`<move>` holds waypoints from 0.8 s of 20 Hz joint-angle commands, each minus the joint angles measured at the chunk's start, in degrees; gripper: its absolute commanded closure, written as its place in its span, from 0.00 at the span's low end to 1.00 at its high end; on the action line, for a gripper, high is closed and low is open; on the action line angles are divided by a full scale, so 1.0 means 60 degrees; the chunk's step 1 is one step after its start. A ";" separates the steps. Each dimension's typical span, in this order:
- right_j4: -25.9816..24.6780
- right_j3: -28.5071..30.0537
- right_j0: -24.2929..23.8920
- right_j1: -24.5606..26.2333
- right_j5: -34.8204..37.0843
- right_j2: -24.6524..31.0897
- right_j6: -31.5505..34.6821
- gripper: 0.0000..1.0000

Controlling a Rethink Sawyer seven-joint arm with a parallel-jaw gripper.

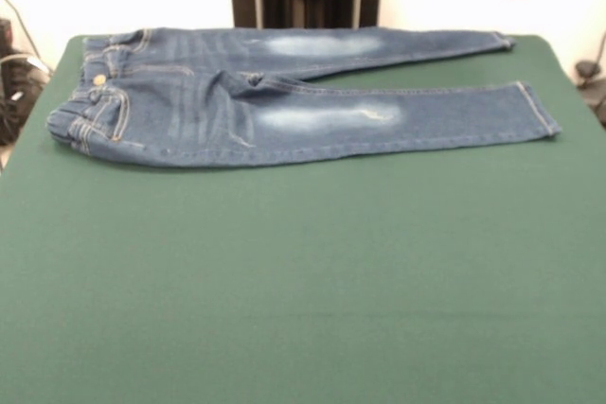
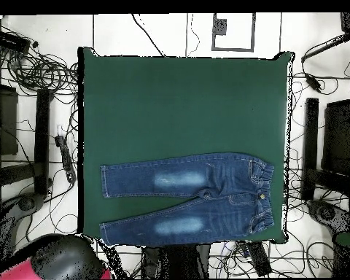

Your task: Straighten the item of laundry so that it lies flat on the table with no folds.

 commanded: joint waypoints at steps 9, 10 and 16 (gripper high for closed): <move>-0.0898 -0.0657 -0.1669 0.0868 0.2781 -0.2723 -0.0191 1.00; -0.0882 -0.0714 -0.1672 0.0813 0.2873 -0.2781 -0.0264 1.00; -0.1067 -0.1254 -0.1694 0.0757 0.3186 -0.3299 -0.0585 1.00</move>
